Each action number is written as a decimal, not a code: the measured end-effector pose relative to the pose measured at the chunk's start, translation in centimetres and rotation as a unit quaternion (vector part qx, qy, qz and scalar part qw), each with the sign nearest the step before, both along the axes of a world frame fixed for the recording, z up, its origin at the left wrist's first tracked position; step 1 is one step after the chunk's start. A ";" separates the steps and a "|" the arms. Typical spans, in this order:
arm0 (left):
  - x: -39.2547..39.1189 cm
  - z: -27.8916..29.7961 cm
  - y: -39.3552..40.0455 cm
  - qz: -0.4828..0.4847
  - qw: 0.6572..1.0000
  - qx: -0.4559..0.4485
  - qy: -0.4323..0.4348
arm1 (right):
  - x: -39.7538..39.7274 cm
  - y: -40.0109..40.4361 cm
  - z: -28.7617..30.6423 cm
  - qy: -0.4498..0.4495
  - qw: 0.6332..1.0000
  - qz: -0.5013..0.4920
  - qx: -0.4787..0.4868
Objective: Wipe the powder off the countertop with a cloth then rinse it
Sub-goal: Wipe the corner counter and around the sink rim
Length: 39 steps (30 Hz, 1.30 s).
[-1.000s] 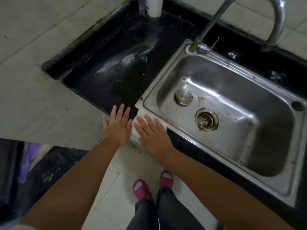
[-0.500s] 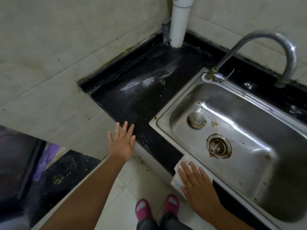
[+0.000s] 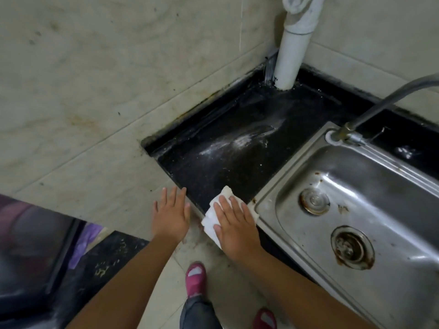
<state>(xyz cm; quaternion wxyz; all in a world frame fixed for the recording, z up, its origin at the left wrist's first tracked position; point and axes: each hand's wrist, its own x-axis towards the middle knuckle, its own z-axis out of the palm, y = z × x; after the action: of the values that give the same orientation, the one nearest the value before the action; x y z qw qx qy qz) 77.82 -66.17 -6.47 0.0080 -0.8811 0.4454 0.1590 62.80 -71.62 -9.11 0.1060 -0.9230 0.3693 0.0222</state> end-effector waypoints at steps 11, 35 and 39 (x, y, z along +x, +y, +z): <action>9.2 -1.1 -6.0 -0.149 0.988 -0.038 0.034 | 9.2 -15.8 1.4 0.059 0.959 -0.268 0.077; 10.0 -3.7 -5.8 -0.187 0.977 -0.103 0.027 | 7.9 -18.7 1.6 0.077 0.932 -0.339 0.099; 9.9 -4.0 -5.6 -0.178 0.978 -0.108 -0.001 | 12.9 -17.1 1.2 0.076 0.970 -0.212 0.095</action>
<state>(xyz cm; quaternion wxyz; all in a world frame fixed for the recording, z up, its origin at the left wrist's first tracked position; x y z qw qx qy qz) 87.69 -71.81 -10.44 -0.0585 -0.7838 0.6093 0.1046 75.74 -88.67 -7.95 0.1670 -0.8051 0.5596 0.1039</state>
